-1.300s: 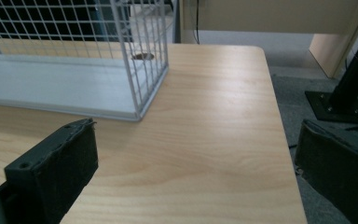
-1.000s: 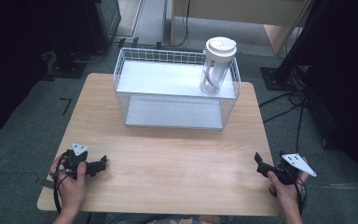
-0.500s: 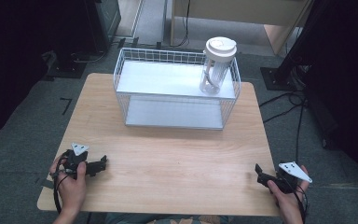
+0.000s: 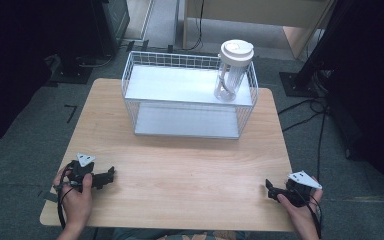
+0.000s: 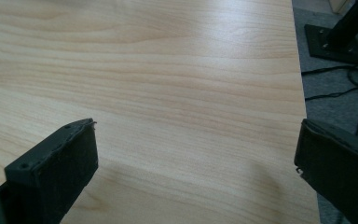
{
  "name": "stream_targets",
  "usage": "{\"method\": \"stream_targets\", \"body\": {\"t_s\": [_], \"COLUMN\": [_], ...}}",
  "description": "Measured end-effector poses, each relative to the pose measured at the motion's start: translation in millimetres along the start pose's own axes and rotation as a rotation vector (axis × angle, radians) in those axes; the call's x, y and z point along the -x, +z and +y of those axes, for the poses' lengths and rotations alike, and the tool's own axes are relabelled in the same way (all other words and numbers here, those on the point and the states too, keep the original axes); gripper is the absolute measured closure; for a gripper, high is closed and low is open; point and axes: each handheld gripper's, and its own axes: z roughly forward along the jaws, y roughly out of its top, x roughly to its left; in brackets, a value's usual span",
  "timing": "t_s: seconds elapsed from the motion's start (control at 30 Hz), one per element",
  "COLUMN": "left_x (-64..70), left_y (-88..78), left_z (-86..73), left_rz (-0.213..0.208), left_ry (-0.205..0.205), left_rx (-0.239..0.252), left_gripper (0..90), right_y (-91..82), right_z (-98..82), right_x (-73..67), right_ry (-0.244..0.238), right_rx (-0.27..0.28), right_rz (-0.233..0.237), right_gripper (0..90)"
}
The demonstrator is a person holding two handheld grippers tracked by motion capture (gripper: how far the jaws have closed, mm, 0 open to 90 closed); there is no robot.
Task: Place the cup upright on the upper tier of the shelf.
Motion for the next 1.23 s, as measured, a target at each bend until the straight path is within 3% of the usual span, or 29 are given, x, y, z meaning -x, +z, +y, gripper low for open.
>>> {"method": "stream_targets", "body": {"t_s": [0.27, 0.63, 0.8, 1.23], "left_x": [0.0, 0.0, 0.0, 0.0], "left_y": [0.0, 0.0, -0.1, 0.0], "left_z": [0.0, -0.1, 0.0, 0.0], "left_rz": [0.000, 0.000, 0.000, 0.000], "left_ry": [0.000, 0.000, 0.000, 0.000], "left_rx": [0.000, 0.000, 0.000, 0.000], "left_gripper": [0.0, 0.0, 0.0, 0.0], "right_y": [4.2, 5.2, 6.4, 7.2], "right_z": [1.3, 1.5, 1.8, 1.7], "right_x": [-5.2, -1.2, -2.7, 0.5], "right_ry": [-0.045, -0.004, -0.017, 0.013], "right_rx": [-0.039, -0.064, -0.075, -0.091], "right_rz": [-0.034, -0.014, -0.022, 0.005], "right_gripper": [0.0, 0.0, 0.0, 0.0]}}
